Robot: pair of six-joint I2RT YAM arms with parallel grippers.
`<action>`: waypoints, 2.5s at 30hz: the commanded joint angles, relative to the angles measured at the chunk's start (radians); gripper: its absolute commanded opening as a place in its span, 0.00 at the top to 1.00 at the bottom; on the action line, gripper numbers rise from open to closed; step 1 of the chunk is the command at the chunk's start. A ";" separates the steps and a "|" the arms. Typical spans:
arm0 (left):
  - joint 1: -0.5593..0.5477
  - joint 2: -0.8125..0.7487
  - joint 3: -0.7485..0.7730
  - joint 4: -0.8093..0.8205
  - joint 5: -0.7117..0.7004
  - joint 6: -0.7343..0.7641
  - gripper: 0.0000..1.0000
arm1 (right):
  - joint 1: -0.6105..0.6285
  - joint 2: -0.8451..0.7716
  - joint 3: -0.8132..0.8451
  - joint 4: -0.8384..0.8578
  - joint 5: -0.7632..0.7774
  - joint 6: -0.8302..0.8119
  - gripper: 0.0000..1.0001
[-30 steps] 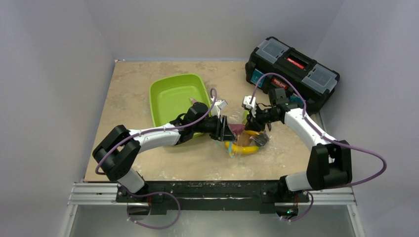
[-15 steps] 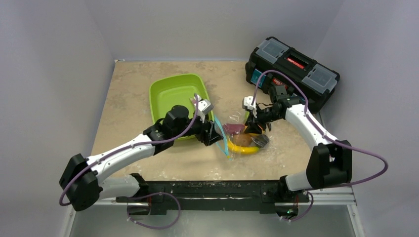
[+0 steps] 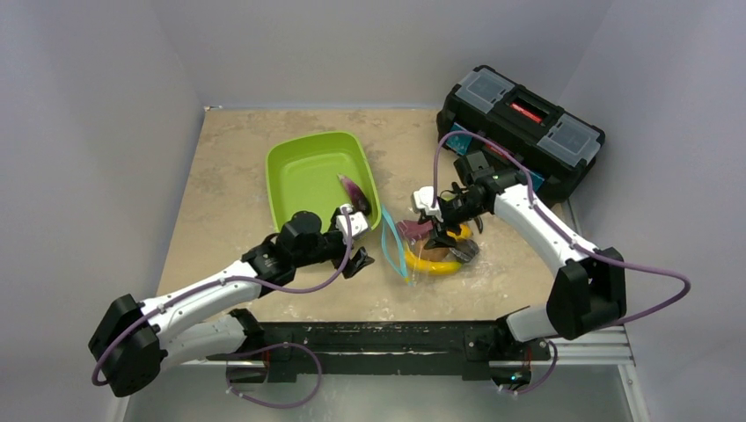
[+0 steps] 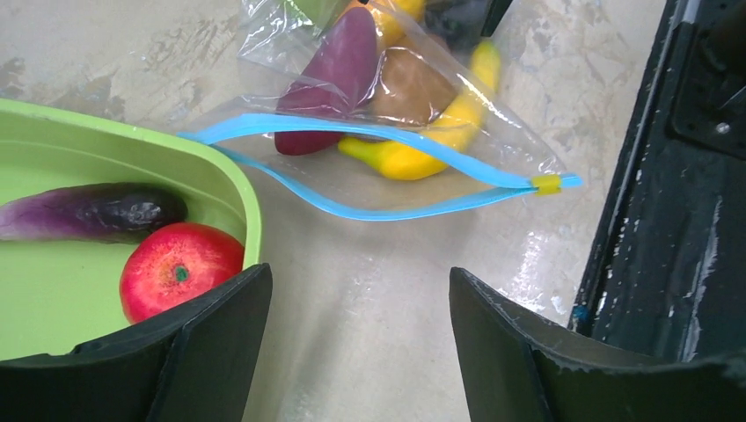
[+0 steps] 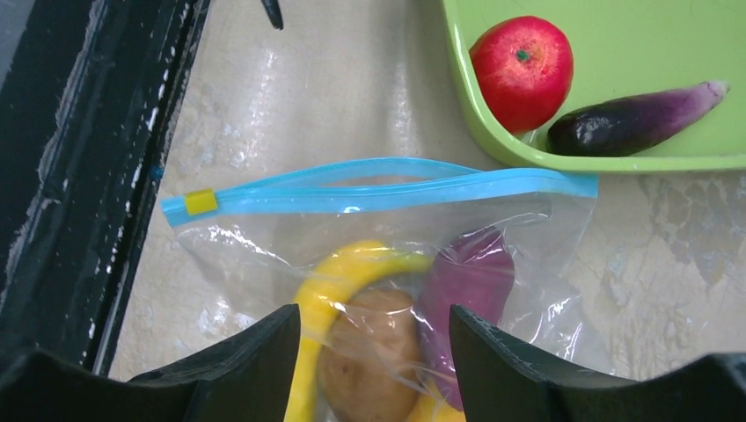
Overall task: Open the zip-top bag and remove the fake food
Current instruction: Adjust the zipper food storage bag at the center of the board.
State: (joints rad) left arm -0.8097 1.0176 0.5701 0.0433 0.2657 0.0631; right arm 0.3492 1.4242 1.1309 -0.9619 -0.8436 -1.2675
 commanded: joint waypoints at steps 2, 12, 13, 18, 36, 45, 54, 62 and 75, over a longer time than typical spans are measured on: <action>0.003 0.046 -0.018 0.135 -0.035 0.065 0.20 | 0.026 0.013 0.037 -0.002 0.068 -0.087 0.38; 0.001 0.183 -0.022 0.321 -0.048 0.012 0.04 | 0.162 -0.031 0.091 0.185 -0.126 0.423 0.31; 0.000 0.173 -0.028 0.322 -0.059 0.009 0.05 | 0.171 -0.040 0.093 0.235 -0.101 0.523 0.31; 0.003 0.060 -0.089 0.283 -0.146 -0.035 0.06 | 0.215 -0.012 0.099 0.409 0.140 0.840 0.32; 0.048 -0.230 -0.231 0.295 -0.196 -0.149 0.05 | 0.455 0.157 0.143 0.447 0.819 0.924 0.29; 0.020 -0.070 -0.169 0.363 -0.083 -0.088 0.11 | 0.458 0.162 0.110 0.463 0.905 0.909 0.45; -0.033 0.125 -0.046 0.410 -0.052 0.063 0.11 | 0.426 0.129 0.076 0.464 0.852 0.908 0.89; -0.044 0.249 -0.044 0.596 -0.024 0.018 0.11 | 0.342 0.038 0.036 0.439 0.627 0.914 1.00; -0.110 0.262 -0.023 0.580 0.020 0.145 0.09 | 0.308 -0.026 0.009 0.365 0.288 0.847 1.00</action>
State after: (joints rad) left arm -0.8932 1.2999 0.4946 0.5823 0.2634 0.1444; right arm 0.6617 1.4197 1.1545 -0.5735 -0.4225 -0.3981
